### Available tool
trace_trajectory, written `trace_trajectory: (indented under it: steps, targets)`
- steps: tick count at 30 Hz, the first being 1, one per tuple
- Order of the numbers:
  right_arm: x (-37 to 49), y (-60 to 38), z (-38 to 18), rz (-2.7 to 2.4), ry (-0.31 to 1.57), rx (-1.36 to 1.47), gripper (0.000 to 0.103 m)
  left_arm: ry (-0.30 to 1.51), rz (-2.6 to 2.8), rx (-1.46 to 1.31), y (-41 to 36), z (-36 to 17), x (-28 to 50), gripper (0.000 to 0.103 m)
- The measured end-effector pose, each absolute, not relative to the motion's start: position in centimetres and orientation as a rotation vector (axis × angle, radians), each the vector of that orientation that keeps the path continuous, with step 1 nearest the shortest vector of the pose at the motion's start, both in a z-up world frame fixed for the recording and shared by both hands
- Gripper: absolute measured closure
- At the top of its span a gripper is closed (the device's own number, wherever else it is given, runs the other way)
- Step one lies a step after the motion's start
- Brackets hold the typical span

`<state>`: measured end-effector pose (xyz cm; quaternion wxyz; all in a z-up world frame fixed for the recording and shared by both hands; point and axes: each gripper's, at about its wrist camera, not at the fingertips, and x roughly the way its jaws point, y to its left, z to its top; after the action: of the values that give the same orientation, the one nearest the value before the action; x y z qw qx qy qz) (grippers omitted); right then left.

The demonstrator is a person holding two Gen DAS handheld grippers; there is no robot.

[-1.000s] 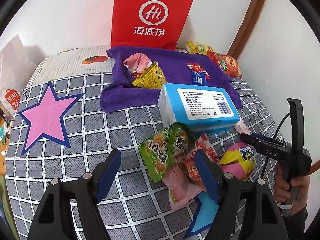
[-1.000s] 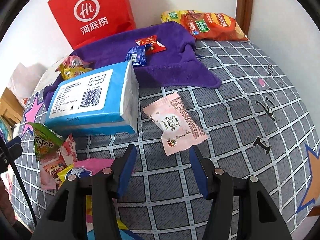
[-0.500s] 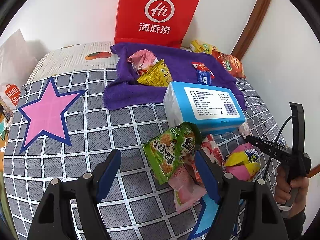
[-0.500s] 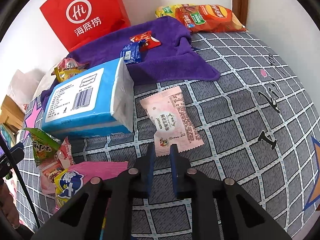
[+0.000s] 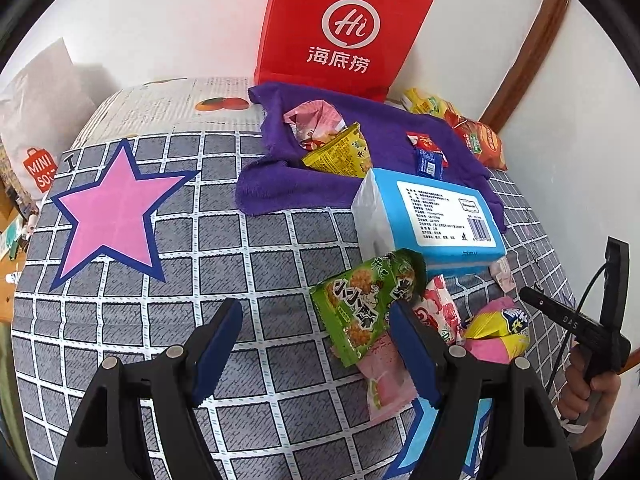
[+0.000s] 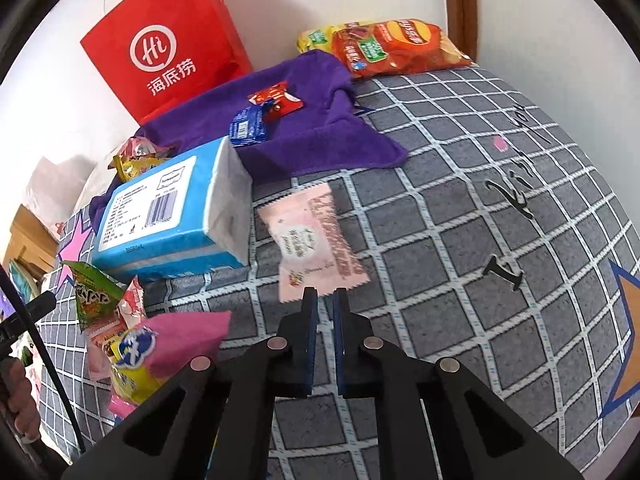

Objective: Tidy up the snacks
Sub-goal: 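Grasp the pink candy packet with the right tool while the left tool grasps the green snack bag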

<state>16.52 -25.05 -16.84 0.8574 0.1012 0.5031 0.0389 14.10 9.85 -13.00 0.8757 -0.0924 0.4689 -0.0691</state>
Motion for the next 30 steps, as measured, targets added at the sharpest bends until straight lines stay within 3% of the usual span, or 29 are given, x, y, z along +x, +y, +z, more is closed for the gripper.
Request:
trace_trajectory:
  steps: [2, 4, 6, 17, 22, 30]
  targets:
    - [16.4, -25.2, -16.9, 0.096, 1.056, 0.204, 0.092, 0.982, -0.143, -0.189, 9.7, -13.1, 14.1, 0.029]
    - [16.7, -25.2, -16.8, 0.105, 1.041, 0.187, 0.066, 0.983, -0.14, -0.196, 9.7, -13.1, 14.1, 0.029]
    - [17.1, -25.0, -16.6, 0.107, 1.012, 0.163, 0.051, 0.98, -0.144, -0.209, 9.8, -13.1, 14.1, 0.029]
    - [21.6, -23.0, -19.1, 0.177, 1.045, 0.102, 0.051, 0.96, -0.129, -0.234, 10.4, -12.6, 14.3, 0.029]
    - [21.7, -21.6, -19.3, 0.148, 1.016, -0.003, 0.059, 0.973, -0.154, -0.2, 9.2, -12.9, 14.9, 0.029]
    - [20.3, -23.4, -18.7, 0.169, 1.024, 0.058, 0.059, 1.012, -0.234, -0.132, 6.3, -14.1, 16.3, 0.029]
